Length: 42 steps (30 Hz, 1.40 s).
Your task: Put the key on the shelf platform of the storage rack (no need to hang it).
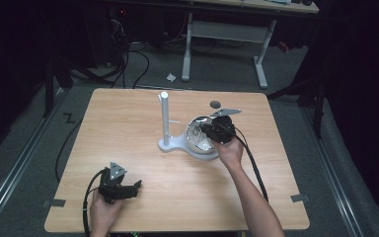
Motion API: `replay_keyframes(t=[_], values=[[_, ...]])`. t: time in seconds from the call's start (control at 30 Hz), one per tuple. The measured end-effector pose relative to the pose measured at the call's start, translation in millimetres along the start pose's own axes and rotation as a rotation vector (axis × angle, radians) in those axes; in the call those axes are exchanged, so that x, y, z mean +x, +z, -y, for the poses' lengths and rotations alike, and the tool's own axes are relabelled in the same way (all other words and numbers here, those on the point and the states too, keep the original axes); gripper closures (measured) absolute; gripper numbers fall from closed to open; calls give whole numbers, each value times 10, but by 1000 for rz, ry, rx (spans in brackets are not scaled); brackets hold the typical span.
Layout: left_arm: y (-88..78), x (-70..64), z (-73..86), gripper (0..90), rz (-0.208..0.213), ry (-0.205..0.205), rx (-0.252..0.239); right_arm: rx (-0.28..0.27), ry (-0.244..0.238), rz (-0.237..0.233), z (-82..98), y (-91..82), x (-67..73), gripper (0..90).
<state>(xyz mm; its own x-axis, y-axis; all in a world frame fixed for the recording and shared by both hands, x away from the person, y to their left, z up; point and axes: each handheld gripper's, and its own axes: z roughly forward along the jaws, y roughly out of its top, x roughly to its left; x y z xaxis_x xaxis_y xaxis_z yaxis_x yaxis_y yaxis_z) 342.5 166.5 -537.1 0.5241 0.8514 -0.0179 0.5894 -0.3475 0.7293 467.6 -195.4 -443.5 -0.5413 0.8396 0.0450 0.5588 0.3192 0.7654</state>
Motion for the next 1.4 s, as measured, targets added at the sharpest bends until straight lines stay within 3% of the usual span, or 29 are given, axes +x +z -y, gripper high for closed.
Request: replay_keyframes(t=[0.3, 0.57, 0.97, 1.4], values=[[1, -1, 1, 150, -1, -1, -1, 3, 7, -4, 20, 37, -10, 810], [0, -2, 2, 150, -1, -1, -1, 3, 19, -2, 43, 27, -24, 702], [0, -1, 2, 150, -1, -1, -1, -20, 29, -8, 70, -82, -51, 599], [0, -1, 2, 150, -1, -1, -1, -42, 33, -6, 80, -249, -102, 568]])
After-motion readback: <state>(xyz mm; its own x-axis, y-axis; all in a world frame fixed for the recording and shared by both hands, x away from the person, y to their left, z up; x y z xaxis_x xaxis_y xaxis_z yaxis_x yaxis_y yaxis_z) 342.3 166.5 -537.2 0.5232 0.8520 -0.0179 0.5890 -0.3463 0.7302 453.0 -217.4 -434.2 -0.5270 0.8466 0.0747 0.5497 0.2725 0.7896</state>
